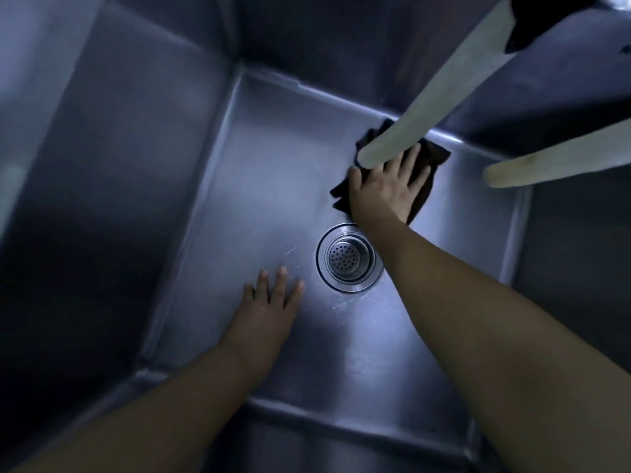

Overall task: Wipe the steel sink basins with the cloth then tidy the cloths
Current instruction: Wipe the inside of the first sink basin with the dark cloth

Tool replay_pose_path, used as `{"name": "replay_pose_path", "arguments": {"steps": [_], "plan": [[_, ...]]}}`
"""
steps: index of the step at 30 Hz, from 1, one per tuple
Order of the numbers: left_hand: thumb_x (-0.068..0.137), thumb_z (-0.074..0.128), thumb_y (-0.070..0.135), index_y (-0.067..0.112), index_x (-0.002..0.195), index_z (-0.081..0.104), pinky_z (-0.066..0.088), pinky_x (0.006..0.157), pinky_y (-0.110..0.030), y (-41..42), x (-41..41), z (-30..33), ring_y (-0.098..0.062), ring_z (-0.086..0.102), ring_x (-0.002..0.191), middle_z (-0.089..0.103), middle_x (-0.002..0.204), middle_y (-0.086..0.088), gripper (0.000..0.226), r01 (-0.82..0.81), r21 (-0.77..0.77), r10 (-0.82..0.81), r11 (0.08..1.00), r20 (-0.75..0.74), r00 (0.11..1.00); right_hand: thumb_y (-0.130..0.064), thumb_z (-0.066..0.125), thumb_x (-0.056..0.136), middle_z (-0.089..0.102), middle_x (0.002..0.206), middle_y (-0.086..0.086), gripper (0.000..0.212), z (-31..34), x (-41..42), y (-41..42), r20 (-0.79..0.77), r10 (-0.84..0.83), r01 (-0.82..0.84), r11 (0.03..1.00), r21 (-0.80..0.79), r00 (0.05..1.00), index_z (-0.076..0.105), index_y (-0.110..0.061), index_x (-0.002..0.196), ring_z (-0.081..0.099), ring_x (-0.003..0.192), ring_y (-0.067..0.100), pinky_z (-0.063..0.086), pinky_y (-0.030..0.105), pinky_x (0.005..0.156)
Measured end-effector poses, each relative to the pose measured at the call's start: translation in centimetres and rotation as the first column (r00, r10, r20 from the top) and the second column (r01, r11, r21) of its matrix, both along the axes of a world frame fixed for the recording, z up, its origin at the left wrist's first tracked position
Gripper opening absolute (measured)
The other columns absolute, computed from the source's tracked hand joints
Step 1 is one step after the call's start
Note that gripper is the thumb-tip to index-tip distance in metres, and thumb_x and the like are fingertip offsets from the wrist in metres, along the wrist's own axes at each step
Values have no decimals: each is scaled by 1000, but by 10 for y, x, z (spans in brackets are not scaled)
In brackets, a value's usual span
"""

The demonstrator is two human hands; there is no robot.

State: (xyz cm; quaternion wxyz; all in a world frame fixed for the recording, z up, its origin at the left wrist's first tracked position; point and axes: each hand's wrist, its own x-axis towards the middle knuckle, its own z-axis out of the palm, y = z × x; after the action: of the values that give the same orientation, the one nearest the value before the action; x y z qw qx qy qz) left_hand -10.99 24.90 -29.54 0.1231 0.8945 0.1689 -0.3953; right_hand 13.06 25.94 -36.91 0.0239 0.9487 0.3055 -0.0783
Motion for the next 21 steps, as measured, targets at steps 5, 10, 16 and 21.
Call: {"name": "replay_pose_path", "arguments": {"steps": [5,10,16,21], "plan": [[96,42,14,5,147,-17,13,113,-56,1,0,-3,-52,0,139,-18,152,-30,78,31,4,-31,1000,-32,999,-54,26,90,7,159,12,70,3,-38,48,-42,200,-197,978,65,979,18,-21,150,-2,146,32,3,59,114],[94,49,21,4,145,-22,14,114,-54,-2,-1,-6,-51,-1,140,-20,152,-29,90,75,47,-72,996,-51,996,-54,31,91,8,159,8,65,8,-98,72,-107,531,-524,847,88,840,21,-26,150,-3,146,29,-5,57,114],[94,45,13,6,146,-20,11,116,-53,-3,3,-3,-49,-3,141,-20,152,-28,84,77,42,-72,996,-99,992,-59,26,93,13,159,2,64,3,-56,56,-47,614,-610,789,75,788,25,-28,149,2,147,24,2,49,117],[92,50,14,8,147,-19,11,115,-52,-2,1,-2,-49,-3,141,-21,152,-28,88,69,48,-65,996,-83,994,-56,37,89,24,156,5,63,4,12,7,-18,374,-371,925,87,927,37,-25,144,13,145,25,7,50,116]]}}
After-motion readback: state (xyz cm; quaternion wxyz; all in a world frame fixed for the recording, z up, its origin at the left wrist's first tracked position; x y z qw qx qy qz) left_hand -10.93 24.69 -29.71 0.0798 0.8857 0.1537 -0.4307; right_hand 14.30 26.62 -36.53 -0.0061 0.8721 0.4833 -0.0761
